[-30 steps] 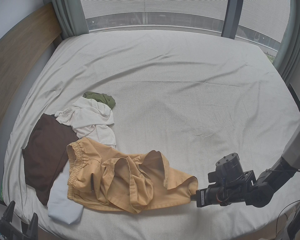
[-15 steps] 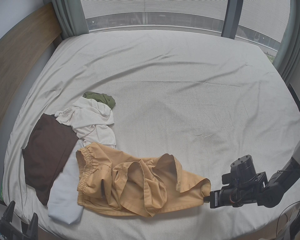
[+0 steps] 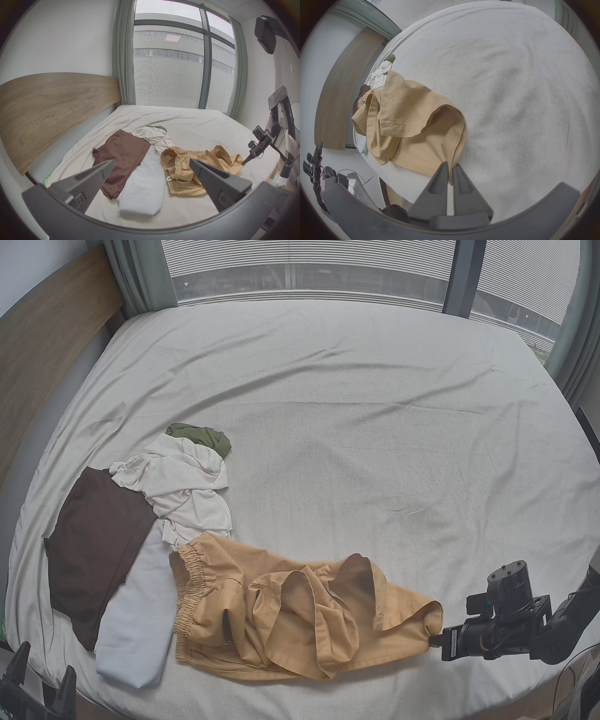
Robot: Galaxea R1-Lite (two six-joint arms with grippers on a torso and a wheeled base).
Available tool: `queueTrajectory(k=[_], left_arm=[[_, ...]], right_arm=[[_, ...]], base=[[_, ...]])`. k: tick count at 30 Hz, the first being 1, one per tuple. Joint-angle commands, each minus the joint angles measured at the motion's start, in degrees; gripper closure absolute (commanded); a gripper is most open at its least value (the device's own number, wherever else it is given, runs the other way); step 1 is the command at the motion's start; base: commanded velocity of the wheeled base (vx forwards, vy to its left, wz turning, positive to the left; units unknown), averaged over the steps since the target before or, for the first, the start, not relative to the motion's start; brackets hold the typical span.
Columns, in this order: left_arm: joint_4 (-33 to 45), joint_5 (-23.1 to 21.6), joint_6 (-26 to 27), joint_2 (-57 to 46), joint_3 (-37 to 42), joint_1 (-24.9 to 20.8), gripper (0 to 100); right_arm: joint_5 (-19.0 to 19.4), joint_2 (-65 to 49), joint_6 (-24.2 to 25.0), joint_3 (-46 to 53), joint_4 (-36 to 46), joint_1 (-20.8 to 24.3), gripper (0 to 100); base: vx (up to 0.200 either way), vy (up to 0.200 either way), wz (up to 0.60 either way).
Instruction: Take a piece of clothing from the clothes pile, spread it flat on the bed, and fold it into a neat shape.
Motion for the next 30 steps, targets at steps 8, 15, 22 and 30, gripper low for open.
queueTrajectory(k=[8, 15, 22, 30], left_arm=[[0.0, 0.0, 0.0, -0.9, 1.0, 0.0, 0], [0.0, 0.0, 0.0, -0.9, 1.0, 0.0, 0], [0.0, 0.0, 0.0, -0.9, 1.0, 0.0, 0], [0.0, 0.0, 0.0, -0.9, 1.0, 0.0, 0]], right_arm=[[0.0, -2.4, -0.3, 3.8, -0.2, -3.0, 100], [0.1, -3.4, -1.8, 6.8, -0.3, -5.9, 100], [0.2, -4.0, -2.6, 9.1, -0.3, -8.0, 100], [0.3, -4.2, -2.8, 10.7, -0.3, -9.4, 100]], base=[[0.0, 0.0, 0.0], [0.0, 0.0, 0.0], [0.0, 0.0, 0.0], [0.0, 0.0, 0.0]])
